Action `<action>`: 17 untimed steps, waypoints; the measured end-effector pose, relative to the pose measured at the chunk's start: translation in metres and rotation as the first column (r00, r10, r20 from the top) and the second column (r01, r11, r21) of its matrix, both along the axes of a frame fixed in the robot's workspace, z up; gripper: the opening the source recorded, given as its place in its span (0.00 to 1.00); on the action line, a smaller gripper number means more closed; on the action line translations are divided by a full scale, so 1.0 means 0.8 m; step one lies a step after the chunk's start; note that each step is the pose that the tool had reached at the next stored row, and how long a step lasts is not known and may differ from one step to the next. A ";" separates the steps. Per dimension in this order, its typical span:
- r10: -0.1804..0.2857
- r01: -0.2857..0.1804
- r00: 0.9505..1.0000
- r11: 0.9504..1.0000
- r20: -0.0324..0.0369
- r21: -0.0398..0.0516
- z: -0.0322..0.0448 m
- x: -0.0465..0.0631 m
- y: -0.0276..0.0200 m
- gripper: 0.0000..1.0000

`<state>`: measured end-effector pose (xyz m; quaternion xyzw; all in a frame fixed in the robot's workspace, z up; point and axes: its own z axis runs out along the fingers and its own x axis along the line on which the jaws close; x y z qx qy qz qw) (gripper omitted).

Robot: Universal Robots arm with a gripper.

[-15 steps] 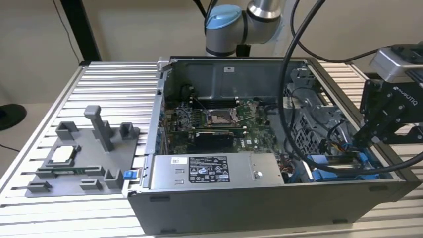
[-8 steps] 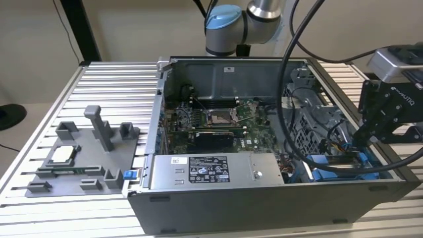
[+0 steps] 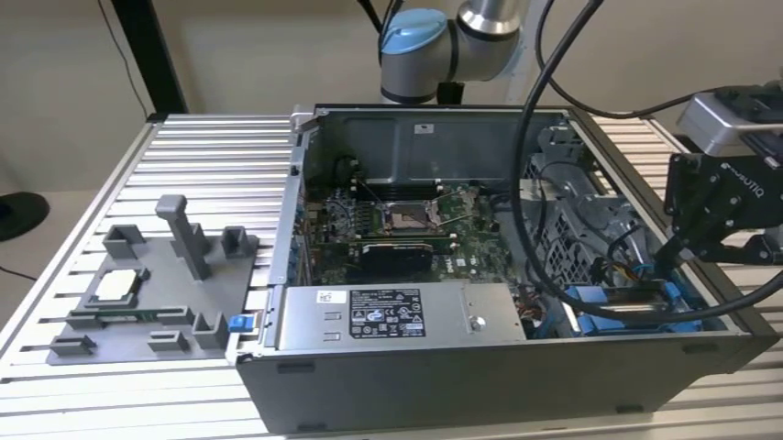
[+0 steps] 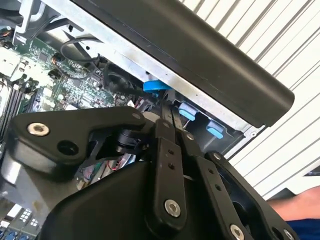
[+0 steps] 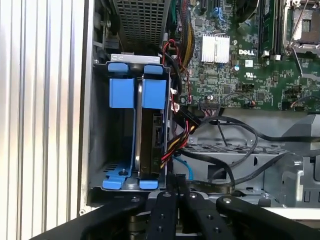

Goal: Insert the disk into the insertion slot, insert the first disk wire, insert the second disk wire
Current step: 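Insert the second disk wire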

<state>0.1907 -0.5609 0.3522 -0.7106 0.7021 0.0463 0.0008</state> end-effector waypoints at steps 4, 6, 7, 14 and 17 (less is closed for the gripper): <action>0.000 0.000 1.000 1.000 -0.001 0.001 0.0051 0.000 0.0000 0.00; 0.000 0.000 1.000 1.000 -0.002 0.001 0.0095 0.001 0.0000 0.00; 0.000 0.000 1.000 1.000 -0.003 0.002 0.0106 0.001 0.0000 0.00; 0.000 0.000 1.000 1.000 -0.005 0.002 0.0103 0.003 0.0000 0.00; 0.000 0.000 1.000 1.000 -0.017 0.002 0.0088 0.009 0.0000 0.00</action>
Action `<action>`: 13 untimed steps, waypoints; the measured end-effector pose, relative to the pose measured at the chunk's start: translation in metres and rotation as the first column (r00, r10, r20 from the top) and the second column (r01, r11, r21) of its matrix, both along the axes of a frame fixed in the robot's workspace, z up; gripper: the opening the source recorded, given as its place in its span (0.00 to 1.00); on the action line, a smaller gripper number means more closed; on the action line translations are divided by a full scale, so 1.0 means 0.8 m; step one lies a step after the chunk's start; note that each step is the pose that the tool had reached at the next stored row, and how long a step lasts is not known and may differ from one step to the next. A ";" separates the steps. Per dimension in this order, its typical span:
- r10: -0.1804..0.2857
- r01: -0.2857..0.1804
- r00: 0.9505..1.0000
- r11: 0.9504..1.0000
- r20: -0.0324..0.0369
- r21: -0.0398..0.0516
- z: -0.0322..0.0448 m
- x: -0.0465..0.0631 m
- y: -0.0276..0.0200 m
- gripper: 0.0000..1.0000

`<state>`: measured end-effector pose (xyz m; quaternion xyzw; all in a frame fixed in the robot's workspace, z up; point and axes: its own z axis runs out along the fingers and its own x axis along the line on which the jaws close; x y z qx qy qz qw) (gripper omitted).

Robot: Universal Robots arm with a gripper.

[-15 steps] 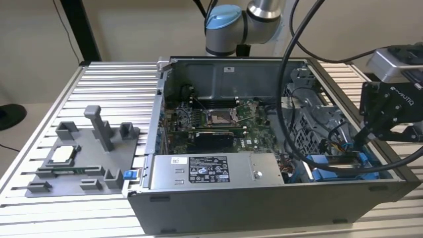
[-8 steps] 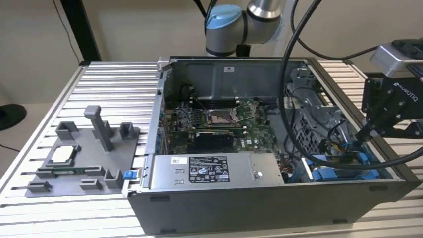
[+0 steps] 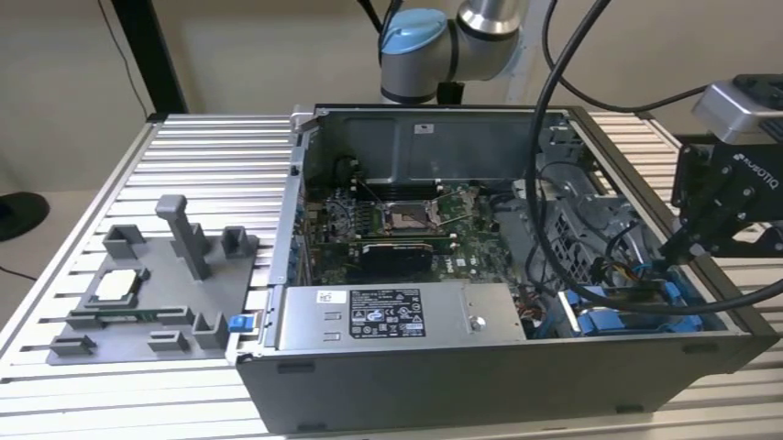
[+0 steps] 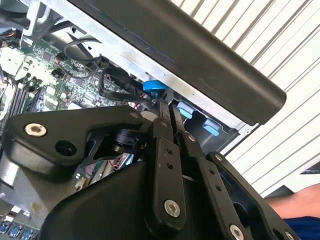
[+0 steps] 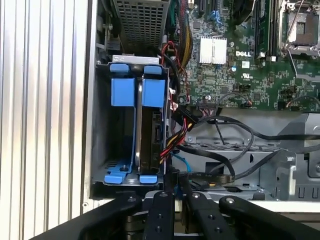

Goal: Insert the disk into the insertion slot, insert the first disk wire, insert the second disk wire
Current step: 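Insert the second disk wire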

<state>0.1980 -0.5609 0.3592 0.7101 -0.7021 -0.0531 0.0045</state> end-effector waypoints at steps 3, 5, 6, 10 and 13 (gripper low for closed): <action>0.000 0.000 1.000 1.000 -0.009 0.000 -0.0009 0.003 0.0001 0.00; 0.000 0.000 1.000 1.000 -0.014 0.000 -0.0017 0.004 0.0001 1.00; 0.000 0.000 1.000 1.000 -0.017 0.000 -0.0021 0.004 0.0000 1.00; 0.000 0.000 1.000 1.000 -0.028 0.000 -0.0062 0.004 0.0000 1.00; 0.000 0.000 1.000 1.000 -0.031 0.000 -0.0081 0.004 0.0001 1.00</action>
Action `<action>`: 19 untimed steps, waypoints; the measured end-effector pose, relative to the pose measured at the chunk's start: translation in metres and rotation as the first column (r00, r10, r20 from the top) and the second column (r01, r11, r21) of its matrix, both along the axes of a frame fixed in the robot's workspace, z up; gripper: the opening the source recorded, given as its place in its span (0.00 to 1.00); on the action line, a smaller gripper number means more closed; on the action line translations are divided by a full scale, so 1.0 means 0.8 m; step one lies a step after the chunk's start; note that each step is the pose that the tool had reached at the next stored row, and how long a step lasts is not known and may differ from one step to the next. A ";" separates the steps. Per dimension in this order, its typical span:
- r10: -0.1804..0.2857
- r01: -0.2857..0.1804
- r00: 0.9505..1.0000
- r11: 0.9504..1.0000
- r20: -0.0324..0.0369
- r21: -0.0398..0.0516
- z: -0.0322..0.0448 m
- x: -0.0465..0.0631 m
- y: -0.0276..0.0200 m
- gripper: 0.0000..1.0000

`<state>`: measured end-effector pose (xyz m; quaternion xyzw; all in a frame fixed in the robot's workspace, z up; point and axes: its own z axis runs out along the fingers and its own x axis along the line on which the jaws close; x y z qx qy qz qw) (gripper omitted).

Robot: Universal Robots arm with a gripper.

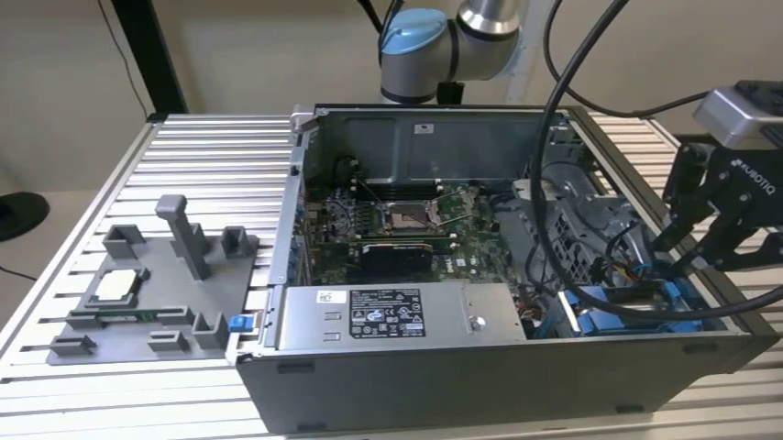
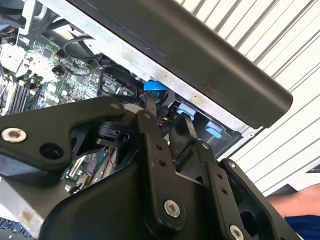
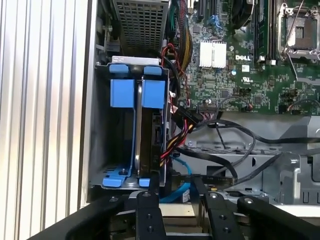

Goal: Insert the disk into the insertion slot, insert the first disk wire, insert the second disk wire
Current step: 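Insert the second disk wire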

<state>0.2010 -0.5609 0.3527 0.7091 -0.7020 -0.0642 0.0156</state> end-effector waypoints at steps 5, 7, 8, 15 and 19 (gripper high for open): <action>0.000 0.000 1.000 1.000 -0.002 0.000 -0.0024 0.000 0.0000 1.00; 0.000 0.000 1.000 1.000 -0.002 0.000 -0.0025 0.000 0.0000 1.00; 0.000 0.000 1.000 1.000 -0.002 0.000 -0.0025 0.000 0.0000 1.00; 0.000 0.000 1.000 1.000 -0.005 0.000 -0.0025 0.000 0.0000 1.00; 0.000 0.000 1.000 1.000 -0.007 0.000 -0.0024 0.000 0.0000 0.00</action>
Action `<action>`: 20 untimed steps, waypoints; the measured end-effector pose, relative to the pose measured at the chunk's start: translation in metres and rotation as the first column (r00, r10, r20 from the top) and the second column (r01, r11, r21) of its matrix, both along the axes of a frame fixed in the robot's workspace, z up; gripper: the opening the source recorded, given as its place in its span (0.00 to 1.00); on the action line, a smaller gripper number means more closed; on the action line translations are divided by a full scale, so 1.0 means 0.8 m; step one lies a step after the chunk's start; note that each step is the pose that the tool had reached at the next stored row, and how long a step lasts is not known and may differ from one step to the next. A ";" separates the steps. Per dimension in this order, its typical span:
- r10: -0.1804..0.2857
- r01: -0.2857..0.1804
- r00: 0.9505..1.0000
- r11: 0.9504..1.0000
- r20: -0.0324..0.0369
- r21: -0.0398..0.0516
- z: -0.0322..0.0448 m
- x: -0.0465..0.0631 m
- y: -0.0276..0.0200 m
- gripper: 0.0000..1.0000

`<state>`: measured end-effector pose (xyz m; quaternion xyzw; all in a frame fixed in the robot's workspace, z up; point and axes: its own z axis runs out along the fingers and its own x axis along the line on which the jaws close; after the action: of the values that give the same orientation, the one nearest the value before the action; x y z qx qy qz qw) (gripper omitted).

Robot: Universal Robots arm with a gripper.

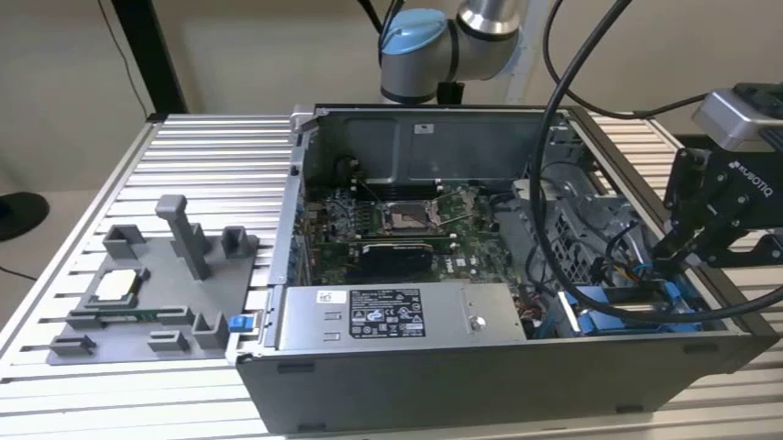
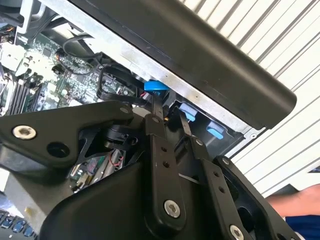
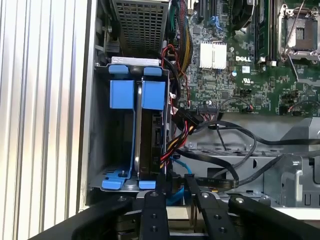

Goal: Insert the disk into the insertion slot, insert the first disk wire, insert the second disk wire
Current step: 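Insert the second disk wire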

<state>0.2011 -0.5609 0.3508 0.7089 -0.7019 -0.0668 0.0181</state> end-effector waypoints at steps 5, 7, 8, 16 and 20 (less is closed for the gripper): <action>0.000 0.000 1.000 1.000 -0.002 0.000 0.0000 0.000 0.0000 0.00; 0.000 0.000 1.000 1.000 -0.002 0.000 0.0000 0.000 0.0000 0.00; 0.000 0.000 1.000 1.000 -0.003 0.000 0.0000 0.000 0.0000 0.00; -0.001 0.001 1.000 1.000 -0.003 0.002 0.0108 -0.002 -0.0011 0.00; -0.001 0.001 1.000 1.000 -0.003 0.005 0.0176 -0.009 -0.0028 0.00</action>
<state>0.1939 -0.5631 0.3649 0.7086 -0.7020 -0.0695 0.0171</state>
